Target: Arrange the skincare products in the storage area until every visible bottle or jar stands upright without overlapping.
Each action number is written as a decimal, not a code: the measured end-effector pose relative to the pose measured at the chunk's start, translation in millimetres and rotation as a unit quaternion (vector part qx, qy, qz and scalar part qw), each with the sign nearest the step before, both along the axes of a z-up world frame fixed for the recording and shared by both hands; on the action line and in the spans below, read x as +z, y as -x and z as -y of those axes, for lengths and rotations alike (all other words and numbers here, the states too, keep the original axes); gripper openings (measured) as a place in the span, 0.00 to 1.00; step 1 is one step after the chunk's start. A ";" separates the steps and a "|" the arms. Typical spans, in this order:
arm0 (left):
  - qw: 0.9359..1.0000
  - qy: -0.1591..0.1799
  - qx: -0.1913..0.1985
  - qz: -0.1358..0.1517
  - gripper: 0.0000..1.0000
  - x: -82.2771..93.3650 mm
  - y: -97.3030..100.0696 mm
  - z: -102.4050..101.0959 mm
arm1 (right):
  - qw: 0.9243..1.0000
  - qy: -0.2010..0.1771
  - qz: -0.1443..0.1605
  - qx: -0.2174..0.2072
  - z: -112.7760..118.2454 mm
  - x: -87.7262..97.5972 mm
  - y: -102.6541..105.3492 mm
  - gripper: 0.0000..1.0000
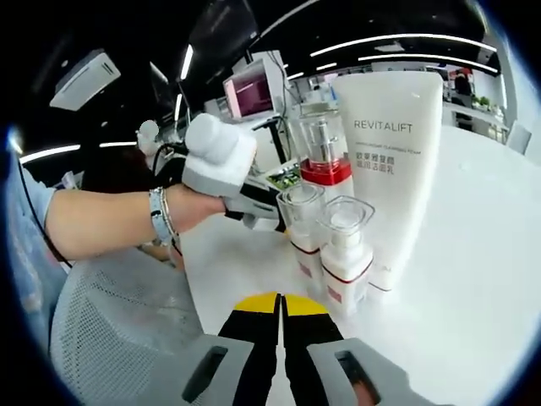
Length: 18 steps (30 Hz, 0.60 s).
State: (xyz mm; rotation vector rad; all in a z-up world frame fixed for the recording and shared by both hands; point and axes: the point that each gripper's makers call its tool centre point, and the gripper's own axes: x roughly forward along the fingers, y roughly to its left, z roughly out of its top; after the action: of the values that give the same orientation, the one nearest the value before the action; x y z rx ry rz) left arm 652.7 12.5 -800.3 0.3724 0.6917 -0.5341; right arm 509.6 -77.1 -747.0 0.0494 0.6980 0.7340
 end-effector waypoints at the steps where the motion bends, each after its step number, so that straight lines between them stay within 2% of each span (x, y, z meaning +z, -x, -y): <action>1: 1.000 0.010 0.009 -0.010 0.26 -0.9 0.8 -0.8 | 1.000 0.001 -0.001 0.000 0.2 -0.6 0.1 0.00; 4: 0.999 0.016 0.024 -0.020 0.32 0.4 -1.5 -6.7 | 1.000 0.003 -0.001 0.001 0.4 -1.0 0.0 0.00; 5: 0.999 0.028 0.031 -0.034 0.33 0.8 0.3 -6.9 | 1.000 0.002 -0.001 0.000 0.4 -0.9 -0.1 0.00; 9: 0.998 0.053 0.029 -0.018 0.34 14.7 -3.2 -5.5 | 1.000 -0.003 -0.006 -0.002 0.3 -1.1 -0.6 0.00; 11: 0.998 0.065 0.008 -0.011 0.34 18.4 -2.0 2.7 | 1.000 -0.005 -0.007 -0.002 -0.1 -1.4 -0.2 0.00; 14: 0.997 0.054 -0.050 -0.009 0.36 15.1 5.2 18.3 | 1.000 -0.007 -0.011 0.000 -1.1 -2.1 0.5 0.00; 16: 0.994 0.065 -0.089 -0.025 0.40 10.1 14.6 33.4 | 1.000 -0.006 -0.012 0.002 -1.9 -2.9 1.5 0.00; 18: 0.993 0.064 -0.095 -0.023 0.40 7.6 15.1 36.8 | 1.000 -0.005 -0.013 0.003 -2.2 -3.6 2.5 0.00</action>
State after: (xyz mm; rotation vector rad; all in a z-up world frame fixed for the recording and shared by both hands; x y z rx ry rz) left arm 637.6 -24.2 -792.7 0.3085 0.6662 -0.7665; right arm 507.1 -74.9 -750.6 0.0665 0.7201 0.7441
